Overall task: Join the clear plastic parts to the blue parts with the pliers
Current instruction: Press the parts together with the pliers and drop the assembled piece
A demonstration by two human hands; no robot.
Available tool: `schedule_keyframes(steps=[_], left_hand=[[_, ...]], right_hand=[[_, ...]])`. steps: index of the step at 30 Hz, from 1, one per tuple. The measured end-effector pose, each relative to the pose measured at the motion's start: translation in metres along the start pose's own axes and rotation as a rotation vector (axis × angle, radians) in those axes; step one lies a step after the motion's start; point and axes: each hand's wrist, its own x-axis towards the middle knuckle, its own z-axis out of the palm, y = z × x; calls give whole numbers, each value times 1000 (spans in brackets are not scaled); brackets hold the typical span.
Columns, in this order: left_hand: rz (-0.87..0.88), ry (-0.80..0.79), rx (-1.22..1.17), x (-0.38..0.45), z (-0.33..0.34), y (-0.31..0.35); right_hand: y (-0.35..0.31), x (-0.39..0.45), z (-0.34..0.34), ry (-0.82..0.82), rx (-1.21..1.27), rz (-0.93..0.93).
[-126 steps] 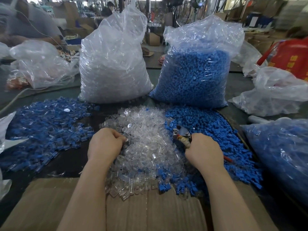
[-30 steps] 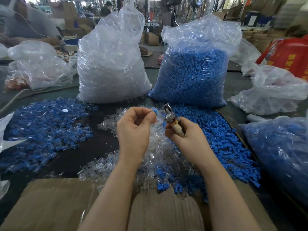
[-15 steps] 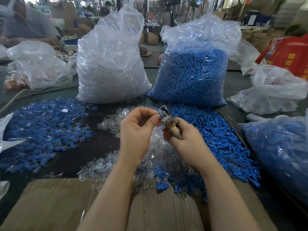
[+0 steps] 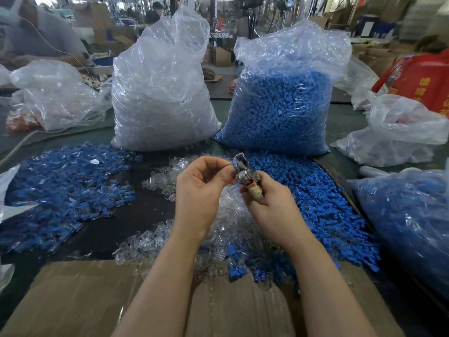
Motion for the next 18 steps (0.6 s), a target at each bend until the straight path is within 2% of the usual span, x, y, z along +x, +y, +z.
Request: schedule_keyframes(steps=[2, 4, 7, 11, 14, 18], left_hand=[[-24, 12, 30, 3, -5, 3], [-60, 91, 122, 9, -20, 3], [-127, 331, 408, 18, -62, -4], [-221, 610, 869, 15, -115, -13], [-290, 672, 996, 10, -130, -16], [-369, 607, 1077, 9, -133, -18]], right_hand=[[2, 1, 0, 19, -35, -2], [5, 2, -2, 62, -114, 16], [13, 5, -6, 110, -237, 104], [23, 5, -10, 61, -437, 230], [27, 3, -10, 33, -508, 277], [28, 3, -11, -19, -555, 357]])
